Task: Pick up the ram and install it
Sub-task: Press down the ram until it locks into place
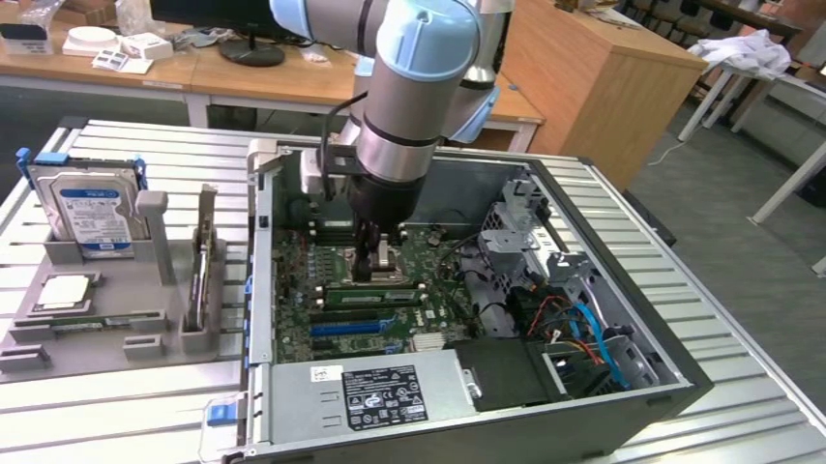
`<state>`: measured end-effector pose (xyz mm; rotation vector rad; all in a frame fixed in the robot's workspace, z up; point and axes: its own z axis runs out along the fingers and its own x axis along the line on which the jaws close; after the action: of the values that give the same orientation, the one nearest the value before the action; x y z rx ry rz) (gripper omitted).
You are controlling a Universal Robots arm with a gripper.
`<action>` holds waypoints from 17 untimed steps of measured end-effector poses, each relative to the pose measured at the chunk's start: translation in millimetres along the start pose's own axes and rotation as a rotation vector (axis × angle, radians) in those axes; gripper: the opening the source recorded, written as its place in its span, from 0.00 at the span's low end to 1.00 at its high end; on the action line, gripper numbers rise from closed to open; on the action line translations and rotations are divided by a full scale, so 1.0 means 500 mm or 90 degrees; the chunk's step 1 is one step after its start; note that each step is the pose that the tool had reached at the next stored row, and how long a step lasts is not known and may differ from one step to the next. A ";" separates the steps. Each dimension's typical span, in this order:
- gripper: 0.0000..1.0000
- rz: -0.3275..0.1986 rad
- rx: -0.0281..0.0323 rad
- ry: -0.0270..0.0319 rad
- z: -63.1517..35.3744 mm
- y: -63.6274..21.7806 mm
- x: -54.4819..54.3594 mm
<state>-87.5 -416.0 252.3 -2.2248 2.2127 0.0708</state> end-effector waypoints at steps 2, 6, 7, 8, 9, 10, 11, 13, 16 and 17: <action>0.11 0.000 -0.0001 0.0002 0.003 0.000 0.000; 0.11 0.000 -0.0001 0.0002 0.010 0.000 0.001; 0.11 0.000 -0.0001 0.0002 0.012 0.000 0.001; 0.11 0.000 -0.0001 0.0002 0.013 0.000 0.001; 0.11 0.000 -0.0001 0.0002 0.014 0.000 0.001; 0.11 0.000 -0.0001 0.0002 0.015 0.000 0.001; 0.11 0.000 -0.0001 0.0002 0.017 0.000 0.001; 0.11 0.000 -0.0001 0.0002 0.019 0.000 0.001; 0.11 0.000 -0.0001 0.0002 0.022 0.000 0.001; 0.11 0.000 -0.0001 0.0002 0.023 0.001 0.001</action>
<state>-88.1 -416.3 240.9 -2.2251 2.2129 0.0706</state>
